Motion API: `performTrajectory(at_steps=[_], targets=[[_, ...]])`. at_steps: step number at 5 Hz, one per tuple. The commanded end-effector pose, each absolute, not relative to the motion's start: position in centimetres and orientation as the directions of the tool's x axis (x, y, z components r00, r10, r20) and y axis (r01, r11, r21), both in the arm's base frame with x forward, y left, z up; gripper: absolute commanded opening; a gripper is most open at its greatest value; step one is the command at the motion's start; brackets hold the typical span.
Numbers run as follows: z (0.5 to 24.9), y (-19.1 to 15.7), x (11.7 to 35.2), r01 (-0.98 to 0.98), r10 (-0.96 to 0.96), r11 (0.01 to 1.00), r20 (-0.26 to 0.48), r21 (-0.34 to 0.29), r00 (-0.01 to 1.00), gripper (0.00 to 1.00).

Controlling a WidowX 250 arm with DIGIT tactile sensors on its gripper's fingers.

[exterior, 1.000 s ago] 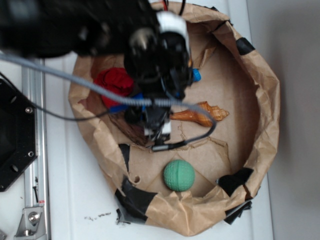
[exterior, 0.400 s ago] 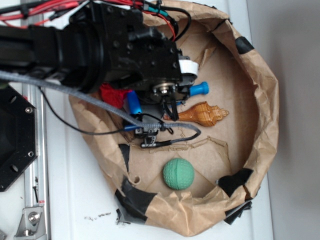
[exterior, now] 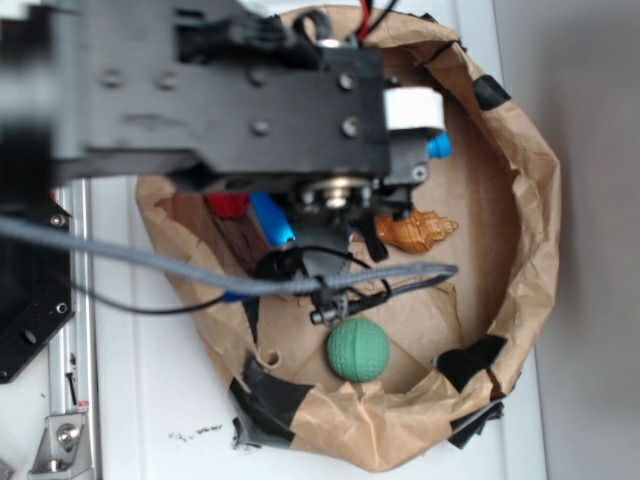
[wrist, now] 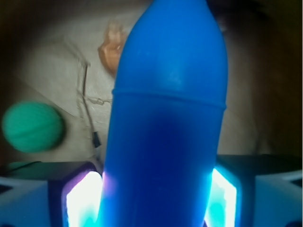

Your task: Grab the blue bottle.

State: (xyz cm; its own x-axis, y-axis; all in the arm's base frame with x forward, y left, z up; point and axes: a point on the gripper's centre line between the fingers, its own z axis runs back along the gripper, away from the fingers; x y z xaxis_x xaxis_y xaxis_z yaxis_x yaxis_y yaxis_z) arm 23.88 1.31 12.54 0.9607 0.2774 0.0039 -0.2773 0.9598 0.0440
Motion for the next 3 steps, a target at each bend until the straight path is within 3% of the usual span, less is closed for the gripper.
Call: performTrajectory(at_steps=[1,3], targets=[[15.7,0.2,24.9,-0.436,0.436,0.900,0.050,-0.008,0.899,0.00],[14.0,0.8,24.7,-0.419,0.418,0.908,0.039,0.010,0.908,0.00]])
